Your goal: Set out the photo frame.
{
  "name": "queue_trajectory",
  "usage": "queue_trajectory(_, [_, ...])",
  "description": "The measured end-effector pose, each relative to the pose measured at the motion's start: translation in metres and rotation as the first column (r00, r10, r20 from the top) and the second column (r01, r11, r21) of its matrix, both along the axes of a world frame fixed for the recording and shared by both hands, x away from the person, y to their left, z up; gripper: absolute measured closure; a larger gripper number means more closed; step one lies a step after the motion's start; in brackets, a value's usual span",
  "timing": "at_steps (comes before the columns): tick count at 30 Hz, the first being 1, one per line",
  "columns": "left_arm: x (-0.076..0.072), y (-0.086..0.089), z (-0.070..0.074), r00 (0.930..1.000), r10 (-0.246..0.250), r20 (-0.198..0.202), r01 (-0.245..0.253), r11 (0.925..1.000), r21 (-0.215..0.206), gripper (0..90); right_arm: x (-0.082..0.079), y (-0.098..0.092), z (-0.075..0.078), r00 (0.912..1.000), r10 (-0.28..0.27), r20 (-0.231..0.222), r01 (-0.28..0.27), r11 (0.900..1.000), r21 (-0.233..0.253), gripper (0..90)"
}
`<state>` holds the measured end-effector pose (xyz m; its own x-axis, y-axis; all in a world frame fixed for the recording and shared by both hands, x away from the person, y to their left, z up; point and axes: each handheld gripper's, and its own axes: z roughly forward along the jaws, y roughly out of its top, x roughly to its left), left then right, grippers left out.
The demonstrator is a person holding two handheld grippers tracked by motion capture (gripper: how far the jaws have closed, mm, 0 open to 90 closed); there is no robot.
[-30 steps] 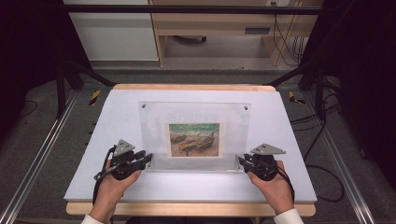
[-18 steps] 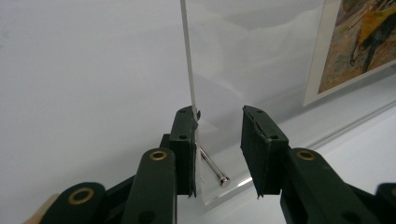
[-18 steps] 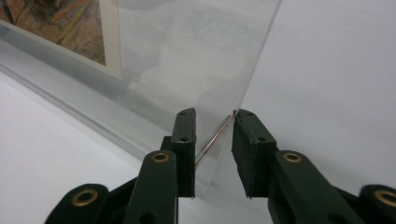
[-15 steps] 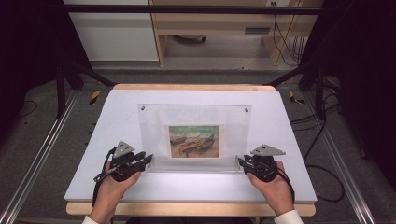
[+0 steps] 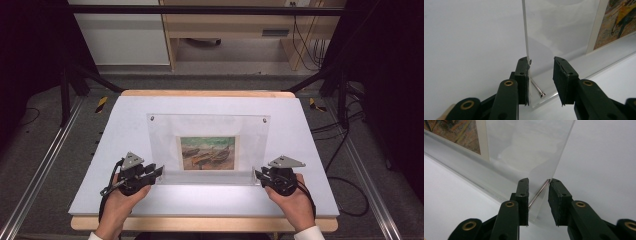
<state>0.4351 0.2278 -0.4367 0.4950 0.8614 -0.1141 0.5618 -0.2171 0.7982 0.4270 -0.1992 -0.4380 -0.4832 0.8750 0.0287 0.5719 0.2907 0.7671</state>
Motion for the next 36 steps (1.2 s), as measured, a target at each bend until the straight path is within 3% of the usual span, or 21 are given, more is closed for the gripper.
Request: queue_trajectory(36, [-0.0050, 0.0004, -0.0030, 0.9999, -0.012, 0.001, 0.012, 0.9999, 0.005, 64.7, -0.0038, -0.0004, -0.0027, 0.9999, 0.008, -0.010, -0.008, 1.000, -0.001, 70.4])
